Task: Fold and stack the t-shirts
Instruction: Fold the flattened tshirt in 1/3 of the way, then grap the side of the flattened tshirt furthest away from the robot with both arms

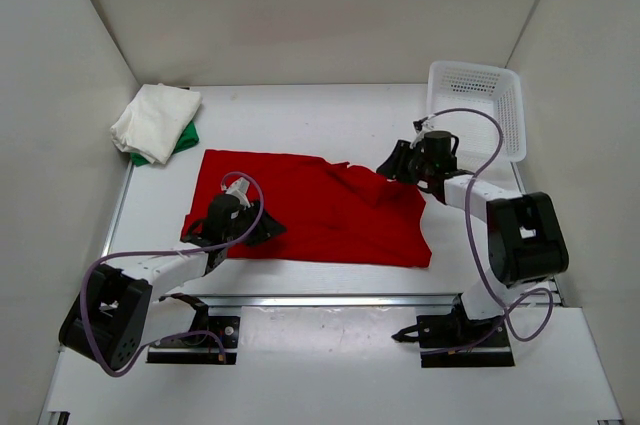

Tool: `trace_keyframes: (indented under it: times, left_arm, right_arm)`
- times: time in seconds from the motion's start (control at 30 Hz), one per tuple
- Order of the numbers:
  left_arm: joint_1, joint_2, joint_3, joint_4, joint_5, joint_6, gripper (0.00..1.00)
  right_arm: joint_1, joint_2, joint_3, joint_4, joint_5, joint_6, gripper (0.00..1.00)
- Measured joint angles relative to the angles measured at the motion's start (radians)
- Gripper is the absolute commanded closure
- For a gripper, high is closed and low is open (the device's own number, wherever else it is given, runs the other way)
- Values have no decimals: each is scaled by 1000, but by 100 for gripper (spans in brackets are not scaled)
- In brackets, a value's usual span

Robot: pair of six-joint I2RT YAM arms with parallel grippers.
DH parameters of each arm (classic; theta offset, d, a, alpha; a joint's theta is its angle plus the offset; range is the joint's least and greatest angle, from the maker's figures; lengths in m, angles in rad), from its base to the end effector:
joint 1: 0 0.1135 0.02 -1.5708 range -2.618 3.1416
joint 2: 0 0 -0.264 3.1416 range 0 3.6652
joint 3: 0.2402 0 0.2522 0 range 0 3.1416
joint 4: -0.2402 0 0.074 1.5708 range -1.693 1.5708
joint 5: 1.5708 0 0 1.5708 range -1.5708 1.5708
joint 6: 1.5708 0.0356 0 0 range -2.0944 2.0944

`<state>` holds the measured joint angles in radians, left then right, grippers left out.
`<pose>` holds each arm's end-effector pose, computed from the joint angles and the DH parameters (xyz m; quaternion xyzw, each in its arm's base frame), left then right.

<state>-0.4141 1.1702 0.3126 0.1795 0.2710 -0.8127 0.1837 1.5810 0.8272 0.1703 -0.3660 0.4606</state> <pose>0.1857 -0.0920 0.1427 -0.1198 0.8876 -0.3459 0.2796 0.3239 0.0731 0.1945 0.0341 0.8695 0.2995 0.3912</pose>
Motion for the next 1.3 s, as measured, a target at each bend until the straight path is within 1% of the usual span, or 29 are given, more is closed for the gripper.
trace_keyframes:
  times: [0.13,0.27,0.37,0.47,0.7,0.83,0.87,0.93,0.97,1.0,1.03,1.07,1.1,1.2,1.23,1.3]
  left_arm:
    - [1,0,-5,5,0,0,54]
    - [1,0,-11,5,0,0,53]
    - [2,0,-11,9,0,0,53]
    - [1,8,-11,14,0,0,53]
    - [-8,18,-11,16,0,-4,53]
    - [-8,18,-11,16,0,-5,54]
    - [-8,18,-12,16,0,-5,53]
    - [-8,18,-12,16,0,-5,53]
    - [-7,18,-12,16,0,-5,54]
    - [-7,17,-12,16,0,-5,54]
    - [-7,18,-12,16,0,-5,53]
    - [-6,17,-12,16,0,-4,54]
    - [-6,17,-12,15,0,-4,54]
    - [2,17,-12,16,0,-4,53]
    - [8,17,-12,15,2,-3,54]
    - [30,17,-5,0,0,-1,53]
  right_arm:
    - [4,86,19,-11,12,8,67]
    - [12,117,28,-53,45,6,67]
    - [21,137,39,-78,73,6,61]
    - [21,166,53,-84,66,11,58]
    - [21,256,176,-87,55,26,63]
    - [13,271,185,-70,40,48,76]
    - [6,277,185,-59,29,58,83]
    - [-3,293,187,-38,11,68,90]
    - [-3,300,190,-30,6,71,96]
    - [-7,304,192,-25,4,71,98]
    - [-8,306,196,-23,4,71,96]
    - [-6,307,196,-17,5,69,97]
    - [-2,306,196,-9,10,66,100]
    - [13,293,188,7,36,55,100]
    - [16,283,182,8,40,53,100]
    - [19,264,175,10,44,51,99]
